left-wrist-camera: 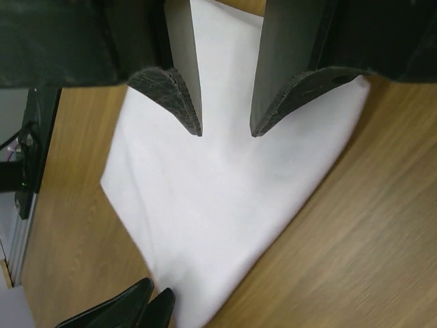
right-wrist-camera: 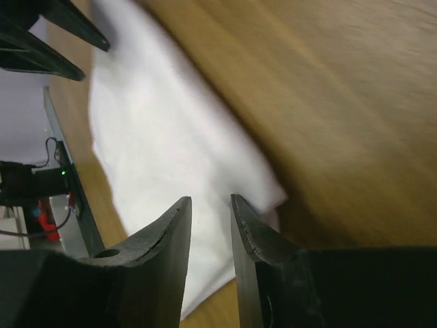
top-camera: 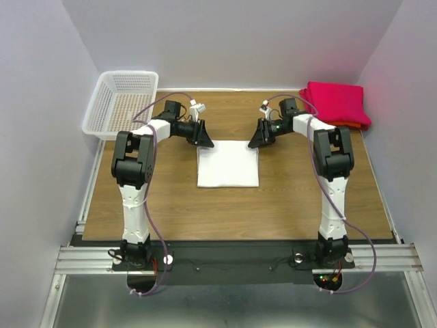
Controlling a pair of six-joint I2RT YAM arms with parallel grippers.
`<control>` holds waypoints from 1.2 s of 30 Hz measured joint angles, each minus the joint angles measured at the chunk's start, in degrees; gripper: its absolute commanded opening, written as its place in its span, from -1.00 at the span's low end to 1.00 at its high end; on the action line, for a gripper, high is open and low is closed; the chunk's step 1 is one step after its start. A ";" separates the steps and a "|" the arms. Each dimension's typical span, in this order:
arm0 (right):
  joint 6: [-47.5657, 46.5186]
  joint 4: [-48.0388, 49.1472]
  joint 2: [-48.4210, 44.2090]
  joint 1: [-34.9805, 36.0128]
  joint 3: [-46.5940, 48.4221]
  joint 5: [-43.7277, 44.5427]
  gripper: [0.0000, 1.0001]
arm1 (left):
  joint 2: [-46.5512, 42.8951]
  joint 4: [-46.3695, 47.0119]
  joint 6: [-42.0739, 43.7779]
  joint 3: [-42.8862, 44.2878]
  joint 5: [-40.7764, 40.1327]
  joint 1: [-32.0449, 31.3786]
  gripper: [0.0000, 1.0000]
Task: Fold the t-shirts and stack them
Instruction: Neatly place the folded tshirt to the corner
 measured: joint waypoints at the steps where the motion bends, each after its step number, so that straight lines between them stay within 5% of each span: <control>1: 0.28 -0.26 2.29 -0.26 1.07 0.37 -0.30 | 1.62 0.83 -0.90 0.02 -0.44 0.55 -0.09; 10: 2.73 -0.85 7.85 -1.07 8.07 2.58 -0.29 | 6.73 4.72 -6.21 1.88 -0.52 4.50 -0.09; 12: 3.08 -0.83 7.85 -0.98 8.94 3.39 -0.01 | 6.73 2.80 -4.42 3.34 -0.98 5.09 -0.05; 20: 6.03 -1.11 0.68 -1.62 5.22 4.63 0.50 | -3.82 -2.43 5.42 3.98 -7.39 3.41 0.04; 28: 9.07 -0.46 -19.63 -1.77 -7.17 8.98 0.74 | -31.21 2.71 18.53 -11.21 -21.16 -18.38 0.04; 36: 14.73 -0.22 -25.31 -3.34 -20.68 19.28 0.83 | -28.96 5.55 29.83 -21.05 -36.41 -35.19 0.04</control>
